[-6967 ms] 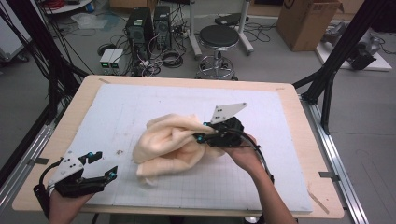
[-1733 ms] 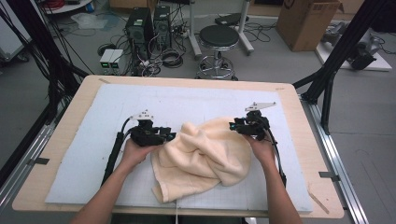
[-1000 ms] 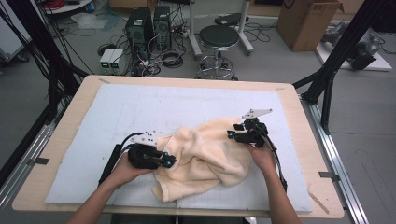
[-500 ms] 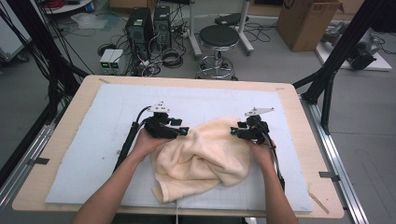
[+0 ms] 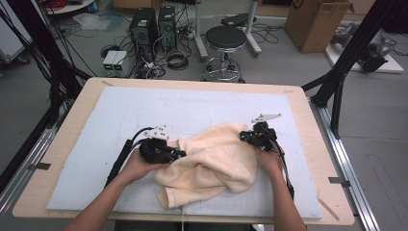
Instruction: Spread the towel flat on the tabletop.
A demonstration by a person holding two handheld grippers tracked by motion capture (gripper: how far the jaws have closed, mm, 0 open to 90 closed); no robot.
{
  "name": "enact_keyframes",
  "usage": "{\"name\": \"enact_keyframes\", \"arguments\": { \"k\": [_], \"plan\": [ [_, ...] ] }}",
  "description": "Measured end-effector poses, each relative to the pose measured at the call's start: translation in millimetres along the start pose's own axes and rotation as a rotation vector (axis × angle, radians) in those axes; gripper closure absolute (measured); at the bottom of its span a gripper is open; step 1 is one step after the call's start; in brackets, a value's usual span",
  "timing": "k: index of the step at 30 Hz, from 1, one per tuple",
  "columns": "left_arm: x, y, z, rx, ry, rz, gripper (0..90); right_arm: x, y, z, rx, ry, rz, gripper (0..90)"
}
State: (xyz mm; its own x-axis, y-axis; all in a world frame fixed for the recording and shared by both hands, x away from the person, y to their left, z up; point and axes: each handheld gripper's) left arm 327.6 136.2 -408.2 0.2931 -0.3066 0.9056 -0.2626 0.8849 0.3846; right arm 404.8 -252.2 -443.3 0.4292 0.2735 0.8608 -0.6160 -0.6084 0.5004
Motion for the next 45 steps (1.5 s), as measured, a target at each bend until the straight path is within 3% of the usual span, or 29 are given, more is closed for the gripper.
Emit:
{"name": "enact_keyframes", "arguments": {
  "k": [4,8,9,13,15,19,23,27,30,34,36,38,39,41,42,45],
  "plan": [
    [-9.7,21.4,22.2,-0.014,-0.018,-0.017,85.1,-3.1,6.9,-7.8,0.027,0.025,-0.013,84.0],
    [-27.7,39.2,42.5,-0.030,-0.002,-0.013,85.0,-8.9,16.1,-15.0,0.052,0.034,-0.001,84.0],
    [-32.1,42.5,46.2,-0.040,-0.001,-0.024,85.0,-11.1,18.4,-17.7,0.054,0.033,-0.002,84.0],
    [-40.4,53.2,52.2,-0.048,0.019,0.004,82.8,-16.4,24.2,-21.6,0.078,0.037,0.006,83.4],
    [-34.8,59.4,46.0,-0.045,0.034,0.044,77.3,-14.8,26.2,-21.3,0.078,0.044,0.023,82.0],
    [-15.0,67.6,31.3,-0.001,0.024,0.118,66.7,-10.0,31.6,-19.6,0.058,0.047,0.084,76.1],
    [6.9,63.5,12.5,0.105,-0.009,0.191,62.0,-4.0,34.0,-14.5,0.036,0.037,0.113,70.9],
    [19.1,40.3,-9.4,0.210,-0.009,0.226,62.0,1.0,32.4,-9.0,0.013,0.017,0.132,65.4],
    [21.8,14.6,-27.0,0.250,0.021,0.185,62.8,2.5,28.3,-6.6,-0.008,0.002,0.130,58.4],
    [14.5,-19.1,-44.5,0.223,0.085,0.076,60.4,-3.1,17.9,-2.4,-0.025,-0.007,0.078,50.6],
    [6.5,-32.1,-52.0,0.197,0.143,0.000,58.7,-7.4,12.7,0.6,-0.023,-0.027,0.046,50.1],
    [-1.1,-40.3,-55.9,0.171,0.164,-0.060,59.2,-9.0,9.4,1.0,-0.028,-0.027,0.038,53.0],
    [-2.9,-41.2,-56.4,0.144,0.169,-0.058,64.2,-8.4,8.7,0.0,-0.028,-0.011,0.033,56.4],
    [-0.5,-39.0,-53.9,0.145,0.132,-0.048,76.3,-7.6,7.4,-2.4,-0.016,0.020,0.023,69.6],
    [1.7,-36.6,-52.2,0.157,0.112,-0.042,82.3,-6.7,7.0,-2.9,0.009,0.021,0.022,80.7],
    [7.4,-25.9,-49.6,0.201,0.082,-0.009,84.8,-0.7,5.0,-9.2,0.042,0.058,0.007,84.8]
  ]
}}
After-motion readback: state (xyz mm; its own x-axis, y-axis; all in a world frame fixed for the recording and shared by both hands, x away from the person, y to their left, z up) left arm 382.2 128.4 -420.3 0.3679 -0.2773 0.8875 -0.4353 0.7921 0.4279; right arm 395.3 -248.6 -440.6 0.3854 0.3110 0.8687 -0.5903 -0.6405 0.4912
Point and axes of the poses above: each handheld gripper's, and its own axes: y roughly backward along the jaws, x roughly out of its top, z roughly to its right, and after that the axes turned 12 degrees about z, right-handed
